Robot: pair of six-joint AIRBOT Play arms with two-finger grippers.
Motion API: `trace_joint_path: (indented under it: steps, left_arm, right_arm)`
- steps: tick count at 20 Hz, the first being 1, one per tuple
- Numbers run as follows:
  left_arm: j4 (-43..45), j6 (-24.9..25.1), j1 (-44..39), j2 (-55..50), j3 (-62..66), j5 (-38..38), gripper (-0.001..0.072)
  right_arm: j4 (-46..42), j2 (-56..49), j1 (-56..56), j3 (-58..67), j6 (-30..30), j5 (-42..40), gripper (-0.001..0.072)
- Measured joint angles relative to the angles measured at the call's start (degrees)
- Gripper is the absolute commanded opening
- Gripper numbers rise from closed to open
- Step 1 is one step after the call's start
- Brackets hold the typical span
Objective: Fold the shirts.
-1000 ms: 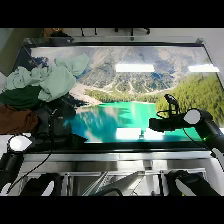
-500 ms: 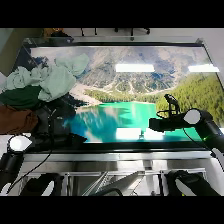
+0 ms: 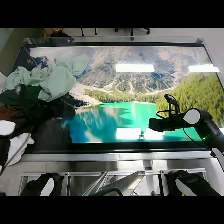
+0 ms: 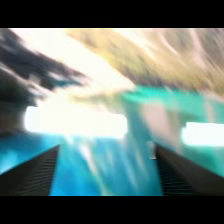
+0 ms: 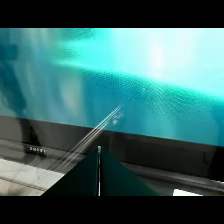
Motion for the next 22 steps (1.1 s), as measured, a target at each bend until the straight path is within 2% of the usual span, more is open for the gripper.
trace_joint_path:
  steps: [1, 2, 8, 15, 16, 17, 18, 22]
  left_arm:
    - [0.57, 0.46, 3.17, -3.39, 2.58, 0.7, 0.0694]
    - [1.07, 1.01, 5.64, -6.99, 5.09, 1.29, 0.0694]
    - [1.92, 5.22, 8.41, -29.62, 19.65, 7.8, 0.0694]
    - [1.95, 6.05, 2.49, -51.76, 36.74, 11.52, 0.0676]
    - [1.95, 6.08, 1.62, -54.29, 39.08, 11.78, 0.0454]
    - [2.1, 6.01, 1.05, -56.48, 41.13, 11.76, 0.0117]
    - [2.34, 5.9, 0.7, -58.58, 43.25, 10.99, 0.0014]
    - [2.32, 3.54, -0.2, -62.51, 51.56, 3.65, 0.0012]
  right_arm:
    - [-0.07, -0.35, 0.0, 0.0, 0.0, 0.0, 0.0375]
    - [-0.2, -0.79, 0.0, 0.0, -0.02, -0.37, 0.0441]
    - [-0.2, -3.67, 0.0, 0.0, 0.0, -3.3, 0.0441]
    - [-0.2, -5.2, 0.0, 0.0, 0.0, -5.29, 0.0439]
    - [-0.2, -5.25, 0.0, 0.0, 0.0, -5.4, 0.0439]
    - [-0.2, -5.29, 0.0, 0.0, 0.0, -5.55, 0.0438]
    - [-0.17, -5.31, 0.0, 0.0, 0.0, -5.57, 0.0434]
    - [-0.2, -5.35, 0.0, 0.0, 0.0, -5.81, 0.0427]
